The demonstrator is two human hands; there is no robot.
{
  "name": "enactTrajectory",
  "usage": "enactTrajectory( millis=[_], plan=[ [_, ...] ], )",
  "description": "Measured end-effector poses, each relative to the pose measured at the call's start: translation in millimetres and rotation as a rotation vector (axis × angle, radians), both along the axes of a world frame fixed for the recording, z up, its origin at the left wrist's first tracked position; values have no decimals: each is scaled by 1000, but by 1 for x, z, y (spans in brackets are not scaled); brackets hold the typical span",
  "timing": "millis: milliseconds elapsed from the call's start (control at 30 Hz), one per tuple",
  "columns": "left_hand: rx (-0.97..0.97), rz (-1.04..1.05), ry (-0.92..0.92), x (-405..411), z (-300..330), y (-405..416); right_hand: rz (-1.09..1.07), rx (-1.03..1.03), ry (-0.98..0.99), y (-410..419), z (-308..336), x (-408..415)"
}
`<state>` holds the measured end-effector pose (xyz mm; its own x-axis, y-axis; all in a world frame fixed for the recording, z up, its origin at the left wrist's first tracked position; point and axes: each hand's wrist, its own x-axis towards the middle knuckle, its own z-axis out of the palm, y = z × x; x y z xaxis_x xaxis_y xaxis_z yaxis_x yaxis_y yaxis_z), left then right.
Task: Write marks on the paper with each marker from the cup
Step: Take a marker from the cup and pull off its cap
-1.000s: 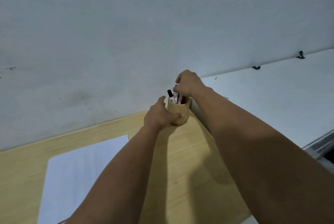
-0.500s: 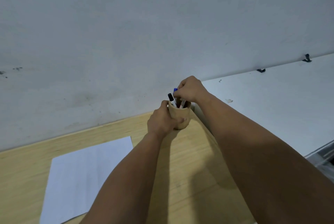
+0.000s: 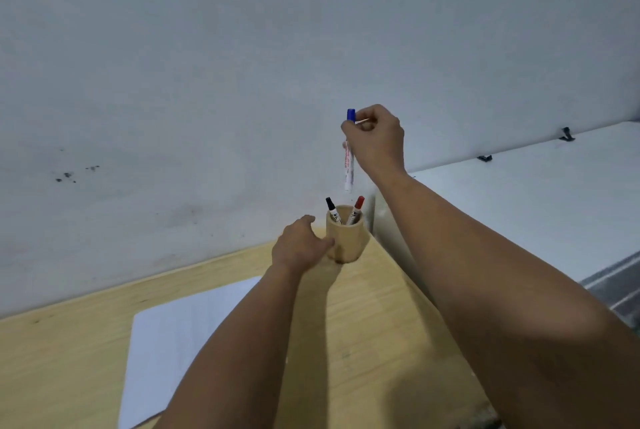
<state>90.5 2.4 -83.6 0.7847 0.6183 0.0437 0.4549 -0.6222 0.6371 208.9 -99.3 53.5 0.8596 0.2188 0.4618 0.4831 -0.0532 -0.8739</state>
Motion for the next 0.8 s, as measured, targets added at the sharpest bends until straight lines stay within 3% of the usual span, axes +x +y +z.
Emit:
enactTrajectory(
  millis=[100,300,433,533,800],
  plan=[
    [46,77,-72,-34,27,12,176,-19,132,6,3,-26],
    [87,249,-276,-122,69,38,540,-268,335,17,-32,-111],
    [67,348,-241,-190,75,58,807,-387,411,32,-52,-166],
    [60,397,-175,-234,74,68,879,-431,369,47,-59,-203],
    [-237,258,-232,-298,70,91,1044,-334,419,88,-66,-263]
  ],
)
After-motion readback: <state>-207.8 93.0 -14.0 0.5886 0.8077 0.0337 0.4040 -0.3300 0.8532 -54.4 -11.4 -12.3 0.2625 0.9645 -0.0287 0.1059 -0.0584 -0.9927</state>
